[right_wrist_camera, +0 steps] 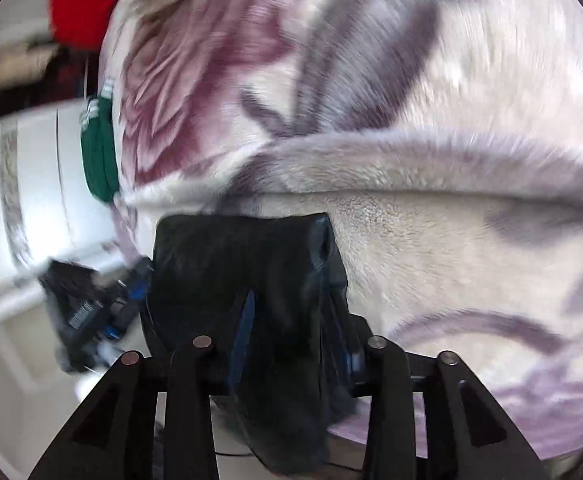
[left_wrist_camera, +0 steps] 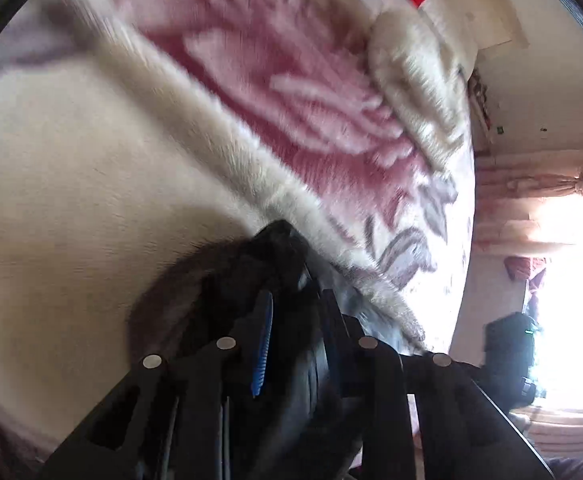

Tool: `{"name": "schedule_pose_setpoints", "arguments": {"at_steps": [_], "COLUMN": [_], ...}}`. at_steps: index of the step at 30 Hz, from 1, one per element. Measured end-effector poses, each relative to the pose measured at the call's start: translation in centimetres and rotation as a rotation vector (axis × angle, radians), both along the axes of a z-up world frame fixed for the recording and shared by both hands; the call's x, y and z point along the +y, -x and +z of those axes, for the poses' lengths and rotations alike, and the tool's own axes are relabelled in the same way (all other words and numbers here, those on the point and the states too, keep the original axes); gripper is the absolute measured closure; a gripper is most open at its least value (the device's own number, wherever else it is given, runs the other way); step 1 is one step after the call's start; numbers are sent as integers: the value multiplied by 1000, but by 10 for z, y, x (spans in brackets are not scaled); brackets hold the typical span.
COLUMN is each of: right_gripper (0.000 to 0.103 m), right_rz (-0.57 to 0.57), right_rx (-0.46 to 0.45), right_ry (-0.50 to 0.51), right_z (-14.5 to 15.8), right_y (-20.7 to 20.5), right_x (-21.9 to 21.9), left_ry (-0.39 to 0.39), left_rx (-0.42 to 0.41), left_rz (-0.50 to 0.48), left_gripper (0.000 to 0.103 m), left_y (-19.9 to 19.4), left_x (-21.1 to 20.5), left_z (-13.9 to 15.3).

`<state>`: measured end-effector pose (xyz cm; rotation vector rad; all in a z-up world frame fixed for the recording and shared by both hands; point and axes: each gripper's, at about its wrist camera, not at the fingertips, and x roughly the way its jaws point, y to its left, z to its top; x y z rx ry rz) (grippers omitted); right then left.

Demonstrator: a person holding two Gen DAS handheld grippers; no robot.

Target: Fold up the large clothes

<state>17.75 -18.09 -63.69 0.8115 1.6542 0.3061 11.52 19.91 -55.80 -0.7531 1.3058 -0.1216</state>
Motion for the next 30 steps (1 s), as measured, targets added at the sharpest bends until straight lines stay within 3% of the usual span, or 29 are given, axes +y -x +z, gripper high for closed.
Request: {"name": "schedule_pose_setpoints", "arguments": {"at_steps": [1,3,6,8,12,13,15,17,20,22,25,28,30], "right_gripper": [64,64,64,65,69,69,68,69,69,69,69,69,69], "right_rz": [33,121,255,362,645,715,743,753,694,631,644,730,759], "right_rx": [-58,-111,-147,-169,-251,-224,-190,-176,-136,-122,-77,-20,-33], "right_ry": [-4,19,6,0,186,259,281,272,165,143,223,330,411], "right_z": [27,49,61,56,30,13,-7,-3,20,39,50,24,7], "right_y": [3,1,-11,-25,-45,-45,-48,-51,-64,-70,-65,-49,-43], "right_x": [-3,13,49,87,181,201,217,215,185,152,115,106,111], "left_ry": [-25,-41,-96,-105,-13,-4,41,71,-5,-12,40,139,133], "left_rx": [-33,-65,-51,-33,-6,-10,-16,-35,35,84,78,68,62], "left_rz": [17,64,160,213,338,348,376,388,373,377,430,468,450], "left_gripper": [81,81,81,81,81,81,81,81,81,81,86,88,88], "left_y": [10,30,66,83,112,115,114,108,96,95,102,105,101], "left_x": [1,10,19,23,28,28,21,13,3,3,13,21,19], "left_z": [17,37,47,39,17,16,10,9,-18,-45,-65,-76,-78]}}
